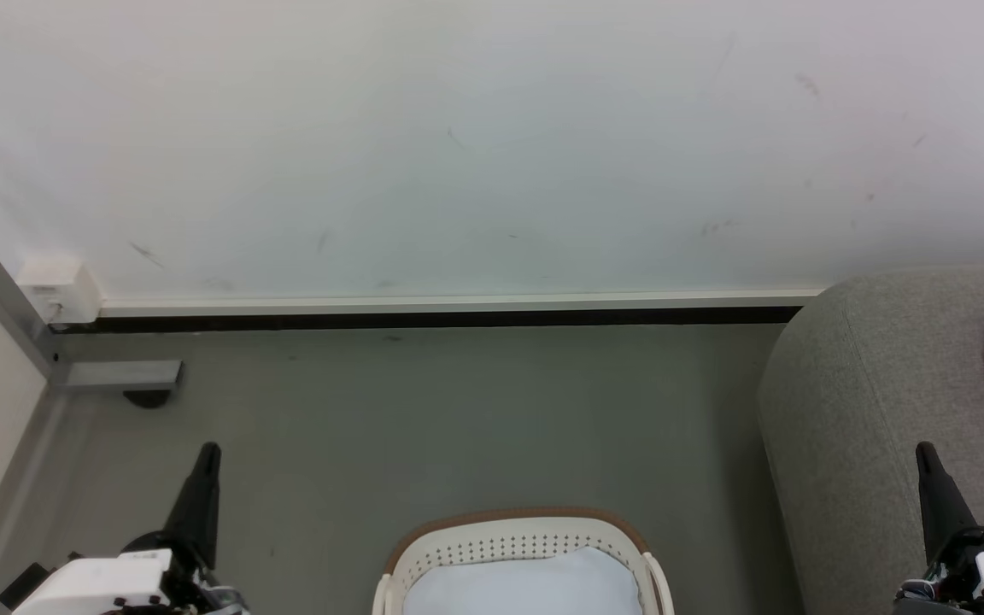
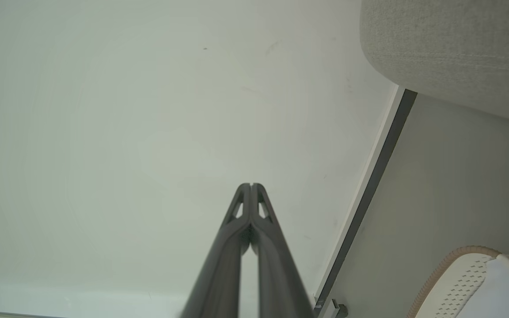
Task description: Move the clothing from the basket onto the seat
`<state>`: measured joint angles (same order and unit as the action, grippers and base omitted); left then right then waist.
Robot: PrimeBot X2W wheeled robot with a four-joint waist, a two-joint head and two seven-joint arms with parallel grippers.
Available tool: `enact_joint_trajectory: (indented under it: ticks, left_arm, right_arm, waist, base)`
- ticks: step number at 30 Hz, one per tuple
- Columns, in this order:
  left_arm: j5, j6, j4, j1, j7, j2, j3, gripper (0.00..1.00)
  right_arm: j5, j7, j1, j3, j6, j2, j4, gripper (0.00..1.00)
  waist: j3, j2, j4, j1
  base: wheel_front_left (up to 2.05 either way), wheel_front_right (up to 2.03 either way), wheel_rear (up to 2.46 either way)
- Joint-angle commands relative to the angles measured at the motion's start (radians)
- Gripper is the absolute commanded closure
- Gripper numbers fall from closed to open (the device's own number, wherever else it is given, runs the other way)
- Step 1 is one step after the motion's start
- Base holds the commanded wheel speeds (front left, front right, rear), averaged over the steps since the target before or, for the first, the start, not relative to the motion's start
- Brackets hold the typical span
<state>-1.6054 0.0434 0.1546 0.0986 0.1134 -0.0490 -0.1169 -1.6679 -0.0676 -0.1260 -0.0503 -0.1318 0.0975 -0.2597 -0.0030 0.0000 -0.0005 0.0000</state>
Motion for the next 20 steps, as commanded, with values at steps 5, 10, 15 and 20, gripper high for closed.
enact_joint_trajectory:
  ticks: [5,10,15,20]
  left_arm:
    - [-0.013,0.003,-0.001,0.009,0.002,-0.002,-0.003,1.00]
    - [-0.013,0.003,-0.002,0.009,0.002,-0.002,-0.002,1.00]
    - [-0.013,0.003,-0.002,0.009,0.002,-0.002,-0.002,1.00]
    - [-0.013,0.003,-0.002,0.009,0.002,-0.002,-0.002,1.00]
  right_arm:
    - [-0.009,0.008,-0.005,0.005,0.002,0.012,0.004,1.00]
    - [-0.013,0.013,-0.005,0.010,0.002,0.016,0.004,1.00]
    - [-0.018,0.015,-0.004,0.016,0.002,0.020,0.005,1.00]
    - [-0.023,0.020,-0.004,0.020,0.002,0.022,0.006,1.00]
  waist:
    - [0.000,0.0000,0.000,0.0000]
    - [0.000,0.0000,0.000,0.0000]
    - [0.000,0.0000,0.000,0.0000]
    - [0.000,0.0000,0.000,0.0000]
  base:
    - [0.00,0.00,0.00]
    - [0.00,0.00,0.00]
    - [0.00,0.00,0.00]
    - [0.00,0.00,0.00]
